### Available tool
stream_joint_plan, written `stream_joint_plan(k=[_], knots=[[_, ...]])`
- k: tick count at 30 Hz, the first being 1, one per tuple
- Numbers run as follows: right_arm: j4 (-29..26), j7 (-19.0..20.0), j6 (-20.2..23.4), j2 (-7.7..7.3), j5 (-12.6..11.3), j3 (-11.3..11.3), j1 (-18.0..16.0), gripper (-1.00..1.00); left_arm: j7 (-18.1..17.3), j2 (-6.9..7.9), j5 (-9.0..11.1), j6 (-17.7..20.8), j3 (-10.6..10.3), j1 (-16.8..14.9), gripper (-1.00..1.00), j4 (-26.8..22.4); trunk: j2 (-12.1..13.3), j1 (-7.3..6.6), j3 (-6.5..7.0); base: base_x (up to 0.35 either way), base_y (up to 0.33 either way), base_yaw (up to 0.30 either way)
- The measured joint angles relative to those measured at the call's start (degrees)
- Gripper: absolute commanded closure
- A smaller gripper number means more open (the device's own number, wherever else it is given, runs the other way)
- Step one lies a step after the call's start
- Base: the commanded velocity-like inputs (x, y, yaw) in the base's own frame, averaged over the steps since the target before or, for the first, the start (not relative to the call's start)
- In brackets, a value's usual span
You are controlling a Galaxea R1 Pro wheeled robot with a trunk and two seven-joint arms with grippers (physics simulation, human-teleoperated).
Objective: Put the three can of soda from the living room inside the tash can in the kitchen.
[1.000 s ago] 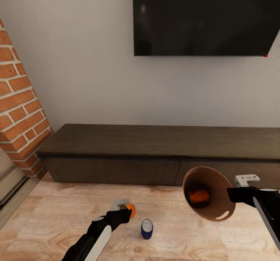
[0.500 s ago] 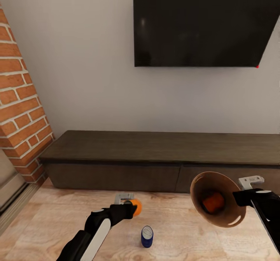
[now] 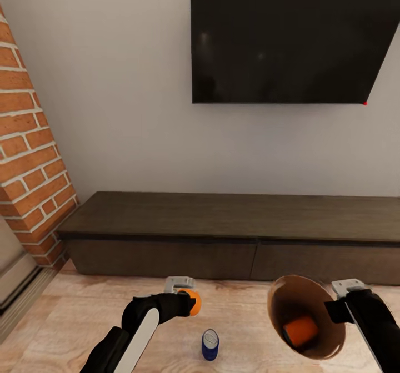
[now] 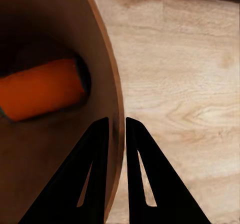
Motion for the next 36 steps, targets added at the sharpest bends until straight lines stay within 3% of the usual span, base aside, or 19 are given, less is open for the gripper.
stream_joint_plan(k=[4, 8, 12, 15, 18, 22, 26, 28, 32, 36], knots=[[1.99, -0.26, 0.0, 1.41, 0.35, 1.44, -0.03, 1.0, 0.33, -0.71, 0.34, 1.35, -0.05, -0.05, 1.0, -0.07, 1.6, -0.88, 0.72, 0.0, 0.0, 0.0], [3.5, -0.17, -0.05, 1.89, 1.36, 2.97, -0.16, 1.0, 0.4, -2.03, 0.43, 3.63, -0.06, -0.1, 1.0, -0.32, 3.21, -1.76, 1.43, 0.0, 0.0, 0.0], [4.59, 0.01, 0.0, 2.16, 0.04, 4.09, -0.41, 1.0, 0.42, -2.96, 0.5, 5.94, -0.07, -0.17, 1.0, -1.18, 4.81, -2.64, 2.16, 0.0, 0.0, 0.0], [4.95, -0.04, -0.02, 2.27, 0.81, 4.53, -0.54, 1.0, 0.42, -3.34, 0.71, 7.91, -0.07, -0.19, 1.0, -2.78, 6.01, -3.3, 2.7, 0.0, 0.0, 0.0], [5.64, -0.18, -0.08, 2.76, 1.8, 5.85, -0.7, 1.0, 0.41, -3.61, 2.08, 10.24, -0.08, -0.26, 1.0, -4.69, 7.22, -3.96, 3.23, 0.0, 0.0, 0.0], [8.02, -0.26, 0.0, 3.12, -0.24, 7.21, -1.81, 1.0, 0.36, -4.06, 2.63, 11.77, -0.08, -0.51, 1.0, -5.73, 8.82, -4.83, 3.96, 0.0, 0.0, 0.0], [9.14, -0.59, -0.07, 3.42, 1.63, 7.88, -2.92, 1.0, 0.34, -4.65, 2.97, 11.78, -0.08, -0.89, 1.0, -6.55, 10.42, -5.71, 4.68, 0.0, 0.0, 0.0], [9.61, -0.73, -0.11, 4.02, 2.17, 8.54, -3.35, 1.0, 0.34, -4.81, 3.62, 11.77, -0.07, -1.41, 1.0, -6.71, 11.23, -6.15, 5.03, 0.0, 0.0, 0.0], [11.91, -1.65, 0.0, 4.75, -0.82, 10.06, -4.71, 1.0, 0.37, -4.89, 6.08, 11.77, -0.14, -2.0, 1.0, -6.81, 12.83, -7.03, 5.75, 0.0, 0.0, 0.0], [13.78, -4.52, -0.06, 5.86, 2.15, 11.64, -5.97, 1.0, 0.41, -4.91, 8.24, 11.77, -0.34, -2.18, 1.0, -6.86, 14.44, -7.91, 6.47, 0.0, 0.0, 0.0]])
